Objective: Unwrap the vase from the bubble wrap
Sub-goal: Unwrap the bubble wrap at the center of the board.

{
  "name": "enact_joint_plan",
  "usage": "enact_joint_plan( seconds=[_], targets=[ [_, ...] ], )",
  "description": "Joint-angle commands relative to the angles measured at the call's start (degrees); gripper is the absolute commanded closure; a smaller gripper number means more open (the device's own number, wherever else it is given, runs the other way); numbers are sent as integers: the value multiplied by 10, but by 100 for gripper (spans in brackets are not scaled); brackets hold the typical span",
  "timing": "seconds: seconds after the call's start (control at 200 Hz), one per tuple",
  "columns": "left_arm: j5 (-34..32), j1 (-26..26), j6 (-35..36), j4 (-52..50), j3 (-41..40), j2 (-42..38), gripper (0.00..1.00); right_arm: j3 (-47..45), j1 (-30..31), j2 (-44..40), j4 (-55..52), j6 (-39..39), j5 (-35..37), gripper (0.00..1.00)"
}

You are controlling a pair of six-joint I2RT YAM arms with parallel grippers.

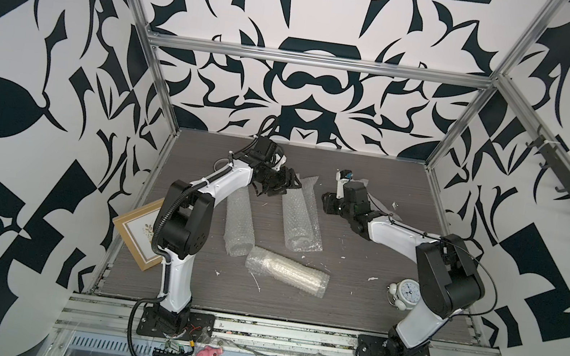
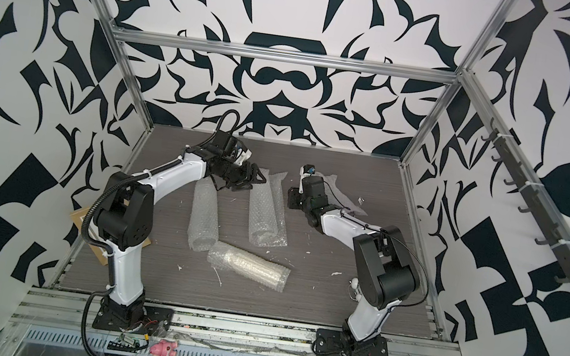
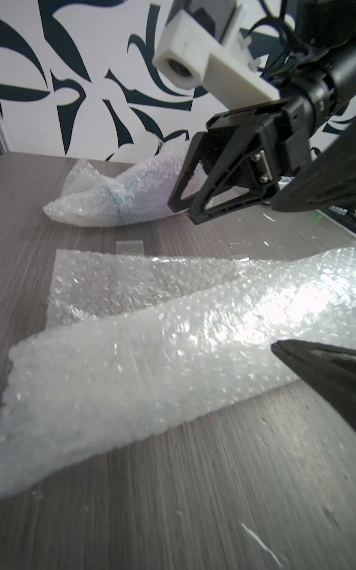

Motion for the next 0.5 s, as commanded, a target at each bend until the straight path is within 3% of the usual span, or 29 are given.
enact_joint_plan(
  seconds=[0.0,0.22,0.495],
  targets=[
    [-26,3,33,-49,-28,-22,30,2,32,-11,-31,12,-14,54],
    [-26,16,27,-34,-85,-42,30,50,45,40,-71,-10,-13,52],
    [-25,16,26,-32,-96,-41,29,95,27,83,-92,-35,-37,52]
  ],
)
